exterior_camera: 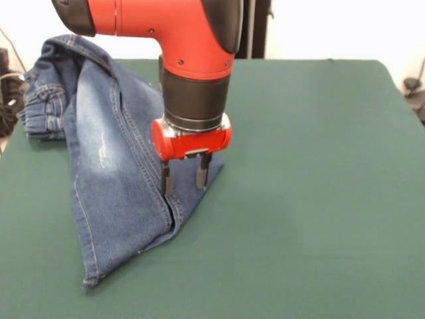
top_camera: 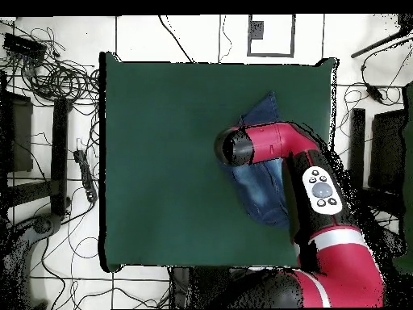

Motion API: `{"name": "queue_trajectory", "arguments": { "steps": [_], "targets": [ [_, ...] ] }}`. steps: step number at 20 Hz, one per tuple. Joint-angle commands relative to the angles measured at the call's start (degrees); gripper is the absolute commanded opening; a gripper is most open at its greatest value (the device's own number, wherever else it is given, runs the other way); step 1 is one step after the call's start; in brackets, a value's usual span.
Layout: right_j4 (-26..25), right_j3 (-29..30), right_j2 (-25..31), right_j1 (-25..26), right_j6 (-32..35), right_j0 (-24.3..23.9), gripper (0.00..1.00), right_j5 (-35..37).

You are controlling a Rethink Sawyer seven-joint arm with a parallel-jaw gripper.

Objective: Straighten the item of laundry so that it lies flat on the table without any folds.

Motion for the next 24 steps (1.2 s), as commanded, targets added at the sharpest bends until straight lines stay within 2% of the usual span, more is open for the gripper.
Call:
{"name": "queue_trajectory", "arguments": {
  "steps": [1,8,23,24],
  "targets": [
    [1.35,1.57,-1.49,2.48,11.05,3.07,1.0,-5.4],
    [1.86,-1.28,-3.9,5.92,11.84,4.56,1.0,-8.29],
    [5.36,-1.88,-6.05,7.82,11.77,5.49,1.0,-11.29],
    [5.7,-1.78,-6.31,7.85,11.76,5.56,0.0,-11.91]
  ]
}}
